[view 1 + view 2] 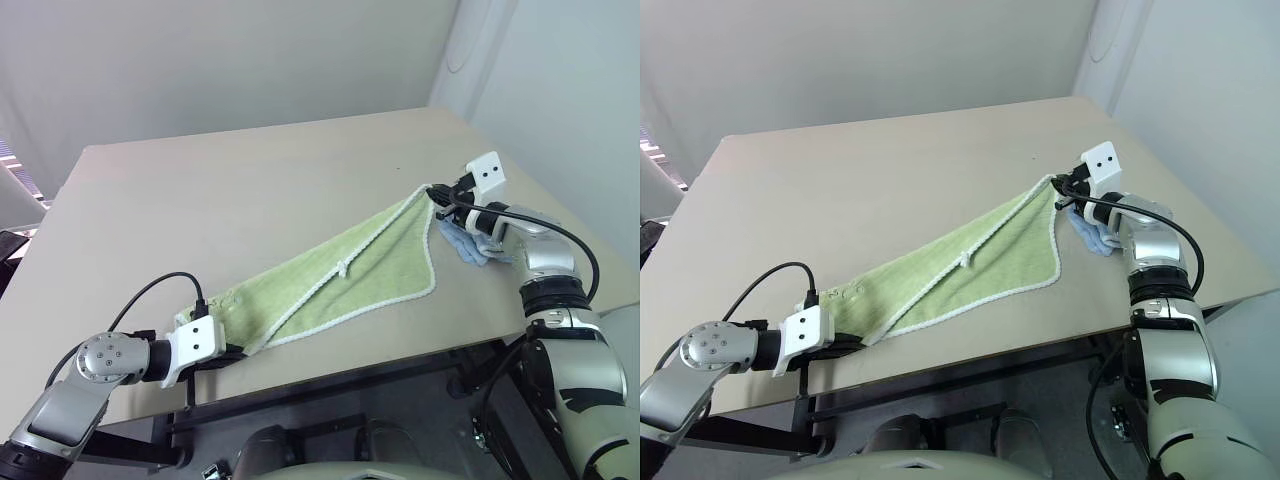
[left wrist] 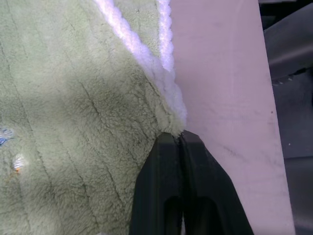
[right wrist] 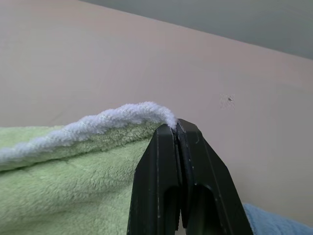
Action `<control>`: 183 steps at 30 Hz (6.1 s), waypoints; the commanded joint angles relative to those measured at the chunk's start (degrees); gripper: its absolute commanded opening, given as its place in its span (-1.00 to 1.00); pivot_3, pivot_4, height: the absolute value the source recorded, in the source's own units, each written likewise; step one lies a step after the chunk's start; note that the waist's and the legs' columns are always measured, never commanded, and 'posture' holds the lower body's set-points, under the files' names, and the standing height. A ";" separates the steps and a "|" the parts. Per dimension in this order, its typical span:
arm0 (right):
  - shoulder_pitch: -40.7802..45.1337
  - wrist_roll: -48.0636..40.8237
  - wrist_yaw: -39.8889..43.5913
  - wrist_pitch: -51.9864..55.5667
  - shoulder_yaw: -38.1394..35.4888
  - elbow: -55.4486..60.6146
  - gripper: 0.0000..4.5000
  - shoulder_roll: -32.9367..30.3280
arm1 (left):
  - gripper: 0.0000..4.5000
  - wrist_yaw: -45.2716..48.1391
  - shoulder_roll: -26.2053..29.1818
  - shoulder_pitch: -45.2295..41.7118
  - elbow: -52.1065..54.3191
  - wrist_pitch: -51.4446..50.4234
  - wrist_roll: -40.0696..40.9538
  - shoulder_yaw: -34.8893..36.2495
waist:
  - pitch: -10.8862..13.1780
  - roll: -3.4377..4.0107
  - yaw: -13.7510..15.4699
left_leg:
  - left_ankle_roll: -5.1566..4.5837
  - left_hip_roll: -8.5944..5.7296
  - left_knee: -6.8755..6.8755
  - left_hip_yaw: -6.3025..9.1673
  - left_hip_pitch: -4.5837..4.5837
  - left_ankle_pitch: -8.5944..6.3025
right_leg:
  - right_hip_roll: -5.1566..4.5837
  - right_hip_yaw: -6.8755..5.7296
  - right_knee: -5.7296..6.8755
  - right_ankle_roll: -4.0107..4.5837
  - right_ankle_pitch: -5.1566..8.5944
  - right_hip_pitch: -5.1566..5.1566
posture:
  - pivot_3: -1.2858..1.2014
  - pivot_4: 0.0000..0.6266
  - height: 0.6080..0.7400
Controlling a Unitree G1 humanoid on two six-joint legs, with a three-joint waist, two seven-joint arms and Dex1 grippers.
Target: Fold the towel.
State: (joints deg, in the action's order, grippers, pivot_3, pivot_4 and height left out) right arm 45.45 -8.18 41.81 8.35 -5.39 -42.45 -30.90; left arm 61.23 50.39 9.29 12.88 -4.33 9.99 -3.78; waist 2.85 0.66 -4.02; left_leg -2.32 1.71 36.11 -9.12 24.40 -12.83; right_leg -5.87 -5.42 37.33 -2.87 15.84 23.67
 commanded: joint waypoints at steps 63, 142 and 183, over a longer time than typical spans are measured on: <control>-15.42 -16.21 13.08 11.16 -7.29 27.25 -1.00 -4.22 | -1.00 5.70 0.22 -16.76 -24.51 -9.68 17.81 30.29 | 0.17 -0.34 0.11 | -0.25 0.19 0.88 0.12 0.12 -0.16 | -0.06 -0.08 0.73 -0.07 -0.09 -0.04 | 0.03 -1.00 0.76; -2.38 -18.40 2.92 30.18 -10.91 7.31 0.81 0.95 | 1.00 -2.39 -7.08 -28.93 -47.77 -3.10 12.94 24.47 | 0.23 -0.69 1.20 | 0.65 0.09 1.12 1.27 -0.52 -0.76 | -0.08 -0.89 1.83 0.29 1.59 -0.91 | 0.03 -1.00 0.76; -13.00 -39.50 -25.18 71.44 -39.70 15.37 0.81 13.50 | 1.00 2.68 -8.95 -7.05 -2.24 -13.59 17.44 11.58 | 0.24 -0.40 1.38 | 0.57 0.38 0.96 1.18 -0.06 -0.75 | 0.35 -0.93 0.74 0.62 0.72 -0.56 | 0.03 -1.00 0.76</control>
State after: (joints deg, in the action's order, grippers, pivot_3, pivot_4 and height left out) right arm 30.23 -47.96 18.49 82.59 -43.80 -25.49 -17.99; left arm 64.02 41.47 3.52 9.47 -18.25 26.94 7.64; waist 3.08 0.26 -2.64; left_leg -1.75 2.08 37.07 -7.96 24.35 -13.58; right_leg -5.52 -6.35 38.01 -2.26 16.45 23.12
